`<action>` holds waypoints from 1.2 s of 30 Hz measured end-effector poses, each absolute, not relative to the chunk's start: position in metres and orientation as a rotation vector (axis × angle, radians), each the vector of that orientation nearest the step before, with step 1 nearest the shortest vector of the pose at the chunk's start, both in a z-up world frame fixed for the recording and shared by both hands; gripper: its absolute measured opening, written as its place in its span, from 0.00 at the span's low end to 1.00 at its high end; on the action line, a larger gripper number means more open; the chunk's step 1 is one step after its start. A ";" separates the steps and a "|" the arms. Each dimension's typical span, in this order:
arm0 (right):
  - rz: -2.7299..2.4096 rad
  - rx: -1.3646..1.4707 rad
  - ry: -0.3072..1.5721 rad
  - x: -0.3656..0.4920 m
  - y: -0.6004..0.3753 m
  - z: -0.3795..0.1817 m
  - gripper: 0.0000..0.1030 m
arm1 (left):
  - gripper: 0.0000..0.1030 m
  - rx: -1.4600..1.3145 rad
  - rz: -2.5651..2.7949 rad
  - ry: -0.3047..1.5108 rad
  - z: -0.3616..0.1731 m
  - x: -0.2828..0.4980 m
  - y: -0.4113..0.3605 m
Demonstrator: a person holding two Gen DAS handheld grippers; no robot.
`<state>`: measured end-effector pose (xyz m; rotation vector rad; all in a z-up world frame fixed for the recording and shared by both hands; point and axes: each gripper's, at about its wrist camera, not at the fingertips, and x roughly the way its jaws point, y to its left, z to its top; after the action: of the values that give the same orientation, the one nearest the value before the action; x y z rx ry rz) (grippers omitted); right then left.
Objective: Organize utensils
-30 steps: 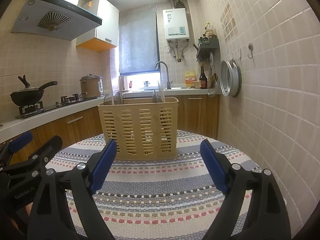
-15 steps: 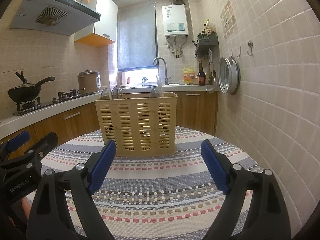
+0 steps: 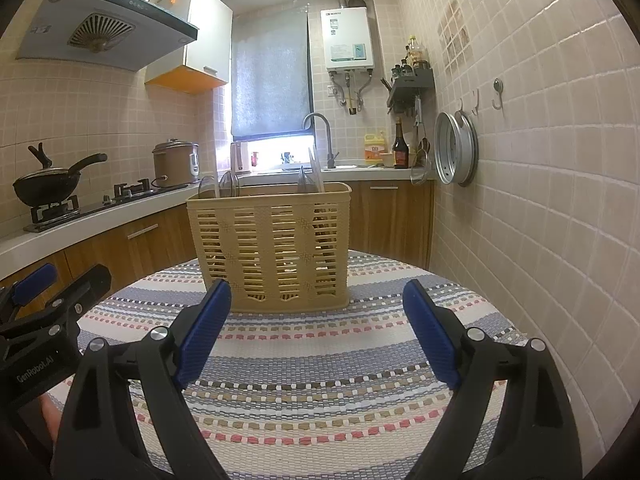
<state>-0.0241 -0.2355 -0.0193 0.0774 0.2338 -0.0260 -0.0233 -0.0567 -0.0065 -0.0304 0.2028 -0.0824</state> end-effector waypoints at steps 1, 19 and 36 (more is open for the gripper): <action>-0.027 0.077 0.234 -0.024 -0.236 -0.019 0.82 | 0.93 -0.030 -0.082 0.204 -0.006 -0.023 -0.057; -0.027 0.071 0.241 -0.024 -0.236 -0.019 0.85 | 0.93 -0.037 -0.079 0.204 -0.005 -0.022 -0.056; -0.017 0.063 0.246 -0.022 -0.235 -0.020 0.86 | 0.93 -0.013 -0.064 0.221 -0.007 -0.022 -0.059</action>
<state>-0.0224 -0.2346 -0.0200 0.0630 0.2456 -0.0170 -0.0215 -0.0593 -0.0071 -0.0135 0.2209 -0.0637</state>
